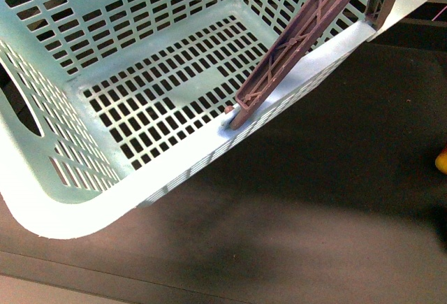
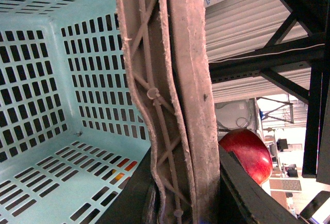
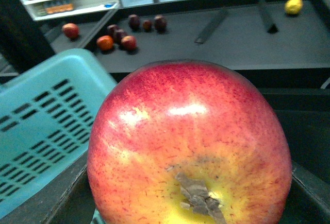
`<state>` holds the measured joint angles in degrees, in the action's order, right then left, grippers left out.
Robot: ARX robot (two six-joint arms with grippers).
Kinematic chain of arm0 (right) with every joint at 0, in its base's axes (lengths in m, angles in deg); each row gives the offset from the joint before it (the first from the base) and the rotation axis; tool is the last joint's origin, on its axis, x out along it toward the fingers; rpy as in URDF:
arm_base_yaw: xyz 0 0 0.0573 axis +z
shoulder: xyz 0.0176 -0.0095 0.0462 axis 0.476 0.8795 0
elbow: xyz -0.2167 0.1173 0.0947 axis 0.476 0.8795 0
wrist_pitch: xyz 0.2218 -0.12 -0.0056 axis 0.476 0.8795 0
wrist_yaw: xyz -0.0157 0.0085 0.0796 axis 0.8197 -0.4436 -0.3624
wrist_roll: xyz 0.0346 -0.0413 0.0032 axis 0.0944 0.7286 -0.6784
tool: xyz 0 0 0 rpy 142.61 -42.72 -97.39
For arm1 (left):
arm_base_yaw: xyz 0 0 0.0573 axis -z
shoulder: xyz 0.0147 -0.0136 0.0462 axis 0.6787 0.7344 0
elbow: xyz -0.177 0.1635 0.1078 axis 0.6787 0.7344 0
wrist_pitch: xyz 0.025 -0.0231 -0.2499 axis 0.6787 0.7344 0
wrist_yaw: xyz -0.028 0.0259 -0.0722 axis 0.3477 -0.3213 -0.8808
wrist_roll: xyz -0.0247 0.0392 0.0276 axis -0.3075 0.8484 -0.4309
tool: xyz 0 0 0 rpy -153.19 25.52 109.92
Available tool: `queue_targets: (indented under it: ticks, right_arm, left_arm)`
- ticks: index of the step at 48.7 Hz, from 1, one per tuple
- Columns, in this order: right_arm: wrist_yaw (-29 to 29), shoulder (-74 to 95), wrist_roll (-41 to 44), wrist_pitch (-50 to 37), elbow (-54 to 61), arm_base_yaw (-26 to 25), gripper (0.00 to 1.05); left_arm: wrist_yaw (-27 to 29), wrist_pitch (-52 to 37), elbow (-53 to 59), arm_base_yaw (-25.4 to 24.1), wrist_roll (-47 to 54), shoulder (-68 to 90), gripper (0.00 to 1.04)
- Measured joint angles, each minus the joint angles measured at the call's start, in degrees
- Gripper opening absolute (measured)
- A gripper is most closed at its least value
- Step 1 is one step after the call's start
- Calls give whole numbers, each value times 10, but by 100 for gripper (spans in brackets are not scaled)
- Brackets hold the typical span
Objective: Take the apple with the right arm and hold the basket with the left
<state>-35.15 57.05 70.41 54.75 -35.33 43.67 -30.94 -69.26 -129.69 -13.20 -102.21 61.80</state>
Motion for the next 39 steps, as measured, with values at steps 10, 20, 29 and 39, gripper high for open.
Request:
queue_targets:
  ticks: [10, 20, 29, 39]
  right_arm:
    - [44, 98, -6, -17, -50, 89, 79]
    - [58, 175, -21, -8, -87, 105, 90]
    - [71, 165, -36, -9, -92, 103, 96]
    - [126, 60, -35, 9, -69, 81, 96]
  left_arm:
    - [-2, 0, 0, 0, 0, 0, 21]
    - [-2, 0, 0, 0, 0, 0, 21]
    - [-1, 0, 0, 0, 0, 0, 21]
    - [1, -1, 8, 0, 2, 0, 20]
